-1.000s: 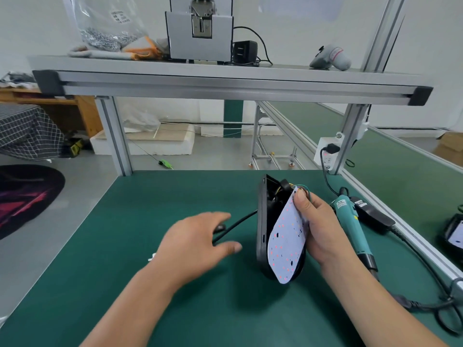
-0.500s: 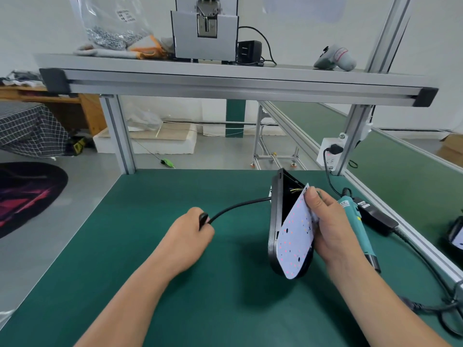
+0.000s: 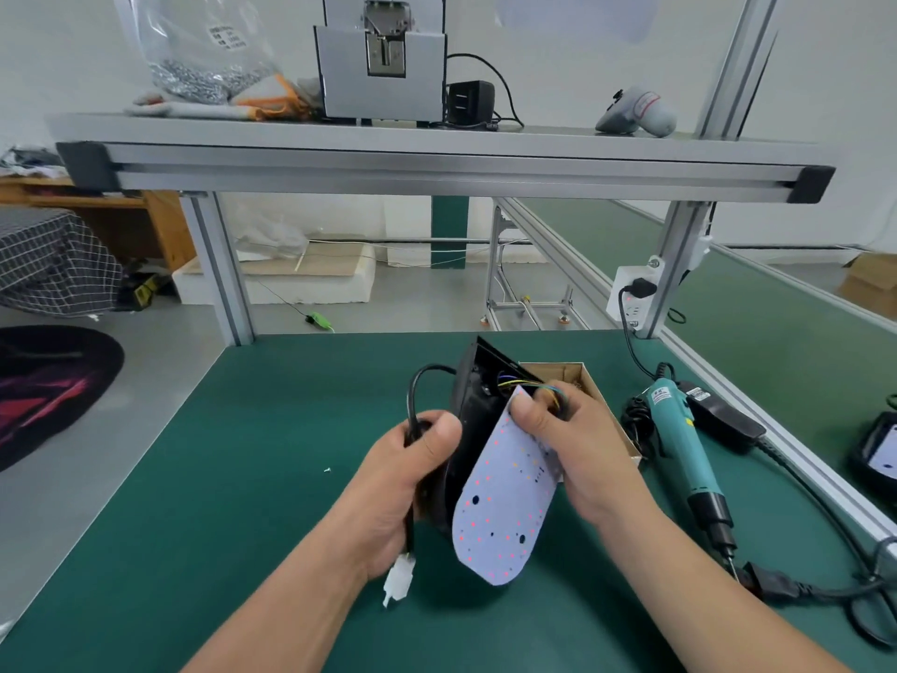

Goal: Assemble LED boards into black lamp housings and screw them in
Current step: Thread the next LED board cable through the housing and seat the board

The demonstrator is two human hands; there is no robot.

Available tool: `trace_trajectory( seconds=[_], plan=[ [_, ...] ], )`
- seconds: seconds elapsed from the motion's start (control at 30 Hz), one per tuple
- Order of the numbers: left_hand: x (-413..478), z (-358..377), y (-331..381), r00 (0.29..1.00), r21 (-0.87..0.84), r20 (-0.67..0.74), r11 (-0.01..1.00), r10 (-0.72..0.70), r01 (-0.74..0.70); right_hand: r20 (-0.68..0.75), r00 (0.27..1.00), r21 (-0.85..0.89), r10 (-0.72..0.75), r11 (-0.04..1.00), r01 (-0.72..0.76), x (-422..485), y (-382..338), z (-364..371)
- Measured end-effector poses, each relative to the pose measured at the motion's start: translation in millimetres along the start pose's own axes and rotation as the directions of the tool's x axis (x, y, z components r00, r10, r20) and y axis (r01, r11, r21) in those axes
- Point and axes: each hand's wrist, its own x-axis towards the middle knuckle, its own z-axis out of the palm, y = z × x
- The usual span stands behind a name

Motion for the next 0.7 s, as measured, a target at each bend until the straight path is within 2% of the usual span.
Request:
trace_trajectory(
  seconds=[0.1,0.2,0.3,0.37,0.43,0.53,0.57,0.63,0.7],
  plan=[
    [-0.9,-0.1,-0.4,0.998,0.100,-0.066,0.995,0.016,-0.009,0.035,0.999,-0.064,0.001,0.998,0.001,0.3,0.8,1.4],
    [3.4,-2.6,-2.9,0.978,0.201,-0.196,0.979,0.072,-0.032,0.017,0.999,-0.276,-0.032,0.960,0.035,0.8,0.6,4.1],
    [7.1,-3.8,-7.9,0.921,0.354,-0.342,0.934,0.188,-0.059,-0.038,0.976,-0.573,-0.215,0.805,0.155,2.5,4.1,5.1],
    [7.1,-3.3,-9.9,0.890,0.429,-0.378,0.900,0.254,-0.075,-0.056,0.940,-0.657,-0.336,0.721,0.219,3.2,2.4,4.6],
    [8.3,-3.3,-13.1,0.876,0.465,-0.385,0.881,0.292,-0.089,-0.023,0.923,-0.734,-0.385,0.633,0.246,4.9,-0.5,3.9],
    [8.9,-3.1,-17.3,0.859,0.533,-0.374,0.839,0.349,-0.108,0.096,0.907,-0.879,-0.411,0.392,0.271,7.4,2.5,9.6],
    [8.7,-3.3,-17.9,0.857,0.542,-0.371,0.833,0.356,-0.111,0.126,0.900,-0.896,-0.418,0.341,0.284,6.9,3.5,12.7],
    [7.6,-3.3,-18.2,0.856,0.547,-0.371,0.830,0.359,-0.111,0.150,0.882,-0.902,-0.447,0.303,0.307,4.3,4.1,18.3],
    [6.3,-3.2,-17.7,0.857,0.551,-0.365,0.827,0.363,-0.115,0.113,0.894,-0.904,-0.433,0.328,0.273,2.6,1.7,26.8]
  ],
)
